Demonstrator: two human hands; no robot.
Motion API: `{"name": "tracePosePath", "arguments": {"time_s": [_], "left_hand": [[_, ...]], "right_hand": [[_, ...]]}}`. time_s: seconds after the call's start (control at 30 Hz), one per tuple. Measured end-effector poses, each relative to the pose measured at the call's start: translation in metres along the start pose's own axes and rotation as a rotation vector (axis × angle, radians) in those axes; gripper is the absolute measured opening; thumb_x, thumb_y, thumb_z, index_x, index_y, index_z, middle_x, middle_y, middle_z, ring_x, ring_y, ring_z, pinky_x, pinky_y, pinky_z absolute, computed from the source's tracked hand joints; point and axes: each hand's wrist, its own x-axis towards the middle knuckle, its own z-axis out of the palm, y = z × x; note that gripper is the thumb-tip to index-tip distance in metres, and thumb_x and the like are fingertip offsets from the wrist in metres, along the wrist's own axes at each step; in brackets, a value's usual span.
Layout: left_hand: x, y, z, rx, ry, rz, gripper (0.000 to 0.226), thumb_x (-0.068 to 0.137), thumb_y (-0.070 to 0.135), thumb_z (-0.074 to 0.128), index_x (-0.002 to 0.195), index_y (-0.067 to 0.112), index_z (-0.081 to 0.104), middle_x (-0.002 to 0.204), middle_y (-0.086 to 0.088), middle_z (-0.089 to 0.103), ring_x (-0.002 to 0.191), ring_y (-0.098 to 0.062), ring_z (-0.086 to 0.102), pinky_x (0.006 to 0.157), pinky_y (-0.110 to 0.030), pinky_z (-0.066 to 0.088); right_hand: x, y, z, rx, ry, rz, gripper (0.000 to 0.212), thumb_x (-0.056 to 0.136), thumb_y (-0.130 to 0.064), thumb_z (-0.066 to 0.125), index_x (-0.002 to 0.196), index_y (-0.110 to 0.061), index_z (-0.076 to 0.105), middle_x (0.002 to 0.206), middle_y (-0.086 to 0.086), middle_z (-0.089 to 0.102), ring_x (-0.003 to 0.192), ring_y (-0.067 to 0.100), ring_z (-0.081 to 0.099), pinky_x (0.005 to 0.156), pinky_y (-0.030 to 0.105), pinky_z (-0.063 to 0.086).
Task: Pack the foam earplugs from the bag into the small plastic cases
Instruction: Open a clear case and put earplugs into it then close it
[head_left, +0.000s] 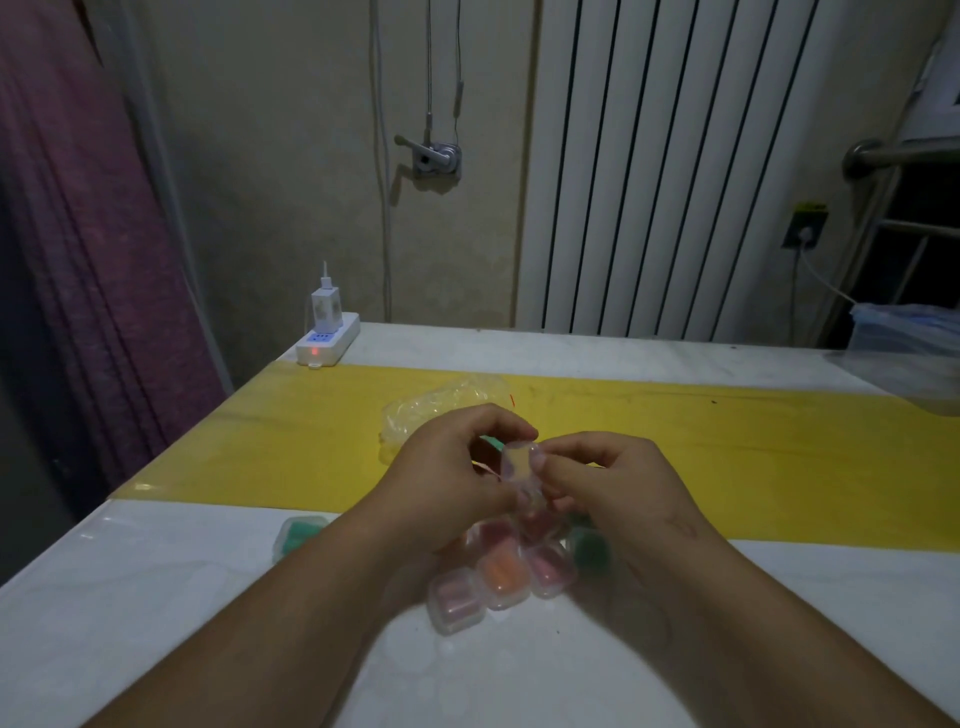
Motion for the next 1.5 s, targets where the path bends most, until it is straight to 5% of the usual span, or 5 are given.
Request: {"name": "tracePosePath", "arguments": {"time_s": [0.23,0.47,0.83,1.13,1.5], "left_hand": [[-0.0004,-0.0014,-0.0004,0.093,0.061,0.09,0.044,0.067,0.004,0.081,0.096,0.033,0.064,0.095,0.01,0.067,0.083,-0.005,0.066,0.074,-0.026,0.057],[0.0004,-0.0013,-0.0039,-0.246,0.043,-0.006,0.021,0.077,0.0,0.073,0.096,0.009,0.068,0.09,-0.007,0.071,0.084,-0.025,0.07,0.067,-0.026,0.059],[0.0041,-0.0055,-0.0014,-0.156,0.154,0.071,0.024,0.071,-0.002,0.081,0.085,0.014,0.069,0.095,-0.001,0.071,0.087,-0.015,0.068,0.082,-0.029,0.057],[0.0033,-0.0076,-0.0002,-0.015,0.16,0.108,0.021,0.071,0.016,0.084,0.084,0.022,0.068,0.097,0.01,0.071,0.086,-0.009,0.067,0.079,-0.028,0.058],[0.004,-0.0099,0.0011,0.022,0.156,0.137,0.02,0.073,0.015,0.082,0.086,0.02,0.067,0.086,0.005,0.07,0.083,-0.01,0.069,0.079,-0.034,0.058]], "right_hand": [[0.0023,0.0019,-0.0005,-0.225,0.04,-0.141,0.02,0.062,-0.039,0.08,0.081,-0.033,0.076,0.085,0.003,0.071,0.081,0.028,0.071,0.076,0.053,0.058],[0.0057,0.0015,-0.0046,-0.195,0.128,-0.182,0.038,0.07,-0.01,0.085,0.086,-0.042,0.072,0.095,-0.003,0.072,0.089,0.015,0.071,0.085,0.043,0.058],[0.0064,0.0025,-0.0024,0.011,0.043,0.05,0.024,0.084,-0.027,0.068,0.078,-0.004,0.073,0.071,0.01,0.066,0.069,0.026,0.061,0.07,0.045,0.052],[0.0046,0.0053,0.0007,-0.049,0.009,-0.002,0.026,0.089,-0.037,0.068,0.081,-0.014,0.076,0.074,0.015,0.069,0.066,0.028,0.064,0.072,0.051,0.055],[-0.0007,-0.0034,0.0012,-0.098,0.014,-0.015,0.016,0.089,-0.022,0.068,0.078,-0.015,0.076,0.059,0.001,0.068,0.054,0.016,0.065,0.058,0.029,0.052]]}}
